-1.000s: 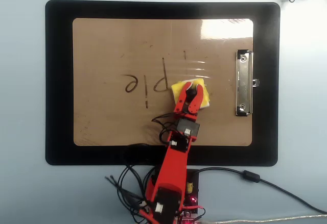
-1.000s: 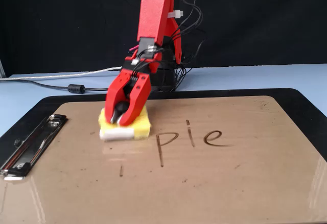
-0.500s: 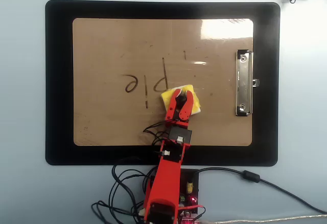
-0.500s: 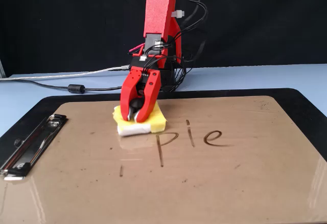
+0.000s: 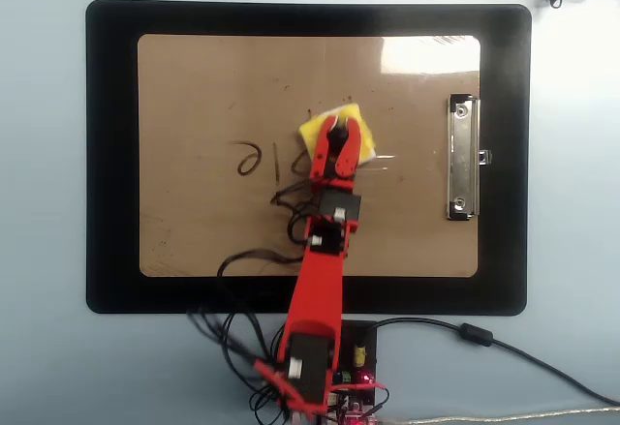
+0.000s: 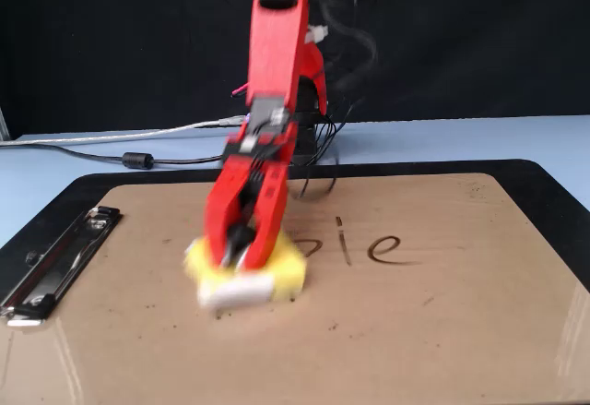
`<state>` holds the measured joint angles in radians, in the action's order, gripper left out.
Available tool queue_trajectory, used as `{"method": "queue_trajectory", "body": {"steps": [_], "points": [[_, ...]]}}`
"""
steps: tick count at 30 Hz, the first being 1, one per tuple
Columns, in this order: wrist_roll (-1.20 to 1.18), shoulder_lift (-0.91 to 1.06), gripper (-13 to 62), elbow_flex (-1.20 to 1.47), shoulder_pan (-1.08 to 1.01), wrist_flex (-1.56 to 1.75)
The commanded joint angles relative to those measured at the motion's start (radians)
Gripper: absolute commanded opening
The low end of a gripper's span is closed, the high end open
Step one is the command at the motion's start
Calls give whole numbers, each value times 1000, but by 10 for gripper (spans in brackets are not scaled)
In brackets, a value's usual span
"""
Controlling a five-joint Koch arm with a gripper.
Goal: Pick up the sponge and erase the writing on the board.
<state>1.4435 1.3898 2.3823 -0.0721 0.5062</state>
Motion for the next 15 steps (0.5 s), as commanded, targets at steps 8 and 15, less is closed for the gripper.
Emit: {"method": "queue_trajectory", "body": {"steps": [8, 15], "points": [[17, -360, -80, -545, -12, -15], [43, -448, -80, -624, 46, -87]]}}
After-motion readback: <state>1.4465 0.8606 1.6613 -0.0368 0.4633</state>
